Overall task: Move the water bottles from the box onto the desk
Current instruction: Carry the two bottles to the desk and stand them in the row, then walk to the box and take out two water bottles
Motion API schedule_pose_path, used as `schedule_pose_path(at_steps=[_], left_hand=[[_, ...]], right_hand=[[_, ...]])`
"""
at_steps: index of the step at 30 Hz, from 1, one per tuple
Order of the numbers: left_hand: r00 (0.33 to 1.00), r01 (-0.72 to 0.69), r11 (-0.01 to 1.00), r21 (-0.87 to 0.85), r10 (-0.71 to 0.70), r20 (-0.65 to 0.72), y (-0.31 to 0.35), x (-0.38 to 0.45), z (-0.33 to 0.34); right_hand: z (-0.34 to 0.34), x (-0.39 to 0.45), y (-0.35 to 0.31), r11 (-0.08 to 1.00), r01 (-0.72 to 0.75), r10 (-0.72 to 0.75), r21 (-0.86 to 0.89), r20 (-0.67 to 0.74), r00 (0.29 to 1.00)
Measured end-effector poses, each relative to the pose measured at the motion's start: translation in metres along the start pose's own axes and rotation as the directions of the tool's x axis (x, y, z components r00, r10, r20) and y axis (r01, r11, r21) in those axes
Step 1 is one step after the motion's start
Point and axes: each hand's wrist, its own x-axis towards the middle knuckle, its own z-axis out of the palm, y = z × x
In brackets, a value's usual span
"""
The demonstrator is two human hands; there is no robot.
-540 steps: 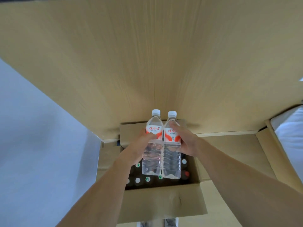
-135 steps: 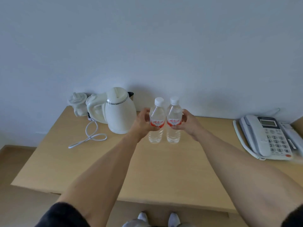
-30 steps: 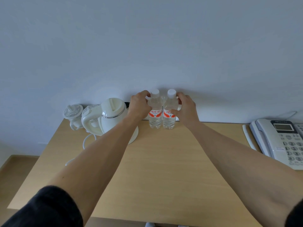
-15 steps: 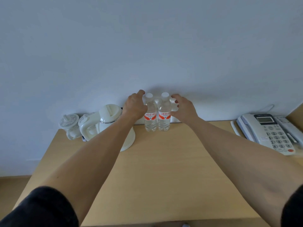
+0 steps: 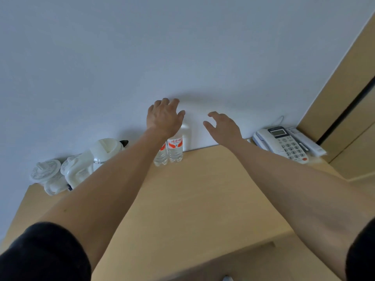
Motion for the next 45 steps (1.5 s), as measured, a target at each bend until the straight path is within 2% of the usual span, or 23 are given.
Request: schedule_pose_path(at_steps=[12, 18, 25, 30, 33, 36, 40, 45], left_hand=[[0.979, -0.155, 0.985, 0.072, 0.144, 0.145, 0.110, -0.005, 0.028], [0.946, -0.276, 0.960, 0.050, 0.262, 0.188, 0.210, -0.033, 0.045], [0.875, -0.426, 0.903, -0.054, 0.426, 0.228, 0.352, -0.098, 0.063], [0.779, -0.557, 0.821, -0.124, 0.568, 0.267, 0.458, -0.155, 0.077], [0.728, -0.585, 0.790, -0.182, 0.611, 0.310, 0.514, -0.185, 0.087], [0.643, -0.624, 0.740, -0.252, 0.669, 0.372, 0.579, -0.229, 0.095], [0.525, -0.708, 0.635, -0.310, 0.766, 0.370, 0.652, -0.276, 0.107], [0.359, -0.805, 0.474, -0.357, 0.868, 0.342, 0.738, -0.316, 0.123]], right_hand=[[-0.073, -0.061, 0.088, 0.980, -0.175, 0.169, -0.092, -0.072, 0.983], [-0.123, -0.127, 0.164, 0.953, -0.298, 0.289, -0.060, -0.130, 0.949], [-0.188, -0.233, 0.257, 0.879, -0.472, 0.450, -0.069, -0.206, 0.869], [-0.230, -0.327, 0.320, 0.776, -0.624, 0.595, -0.088, -0.226, 0.772], [-0.249, -0.386, 0.346, 0.723, -0.686, 0.646, -0.085, -0.270, 0.714], [-0.273, -0.456, 0.376, 0.608, -0.789, 0.734, -0.087, -0.316, 0.601], [-0.299, -0.534, 0.409, 0.454, -0.891, 0.833, -0.029, -0.341, 0.436], [-0.325, -0.607, 0.447, 0.305, -0.950, 0.894, 0.068, -0.365, 0.261]])
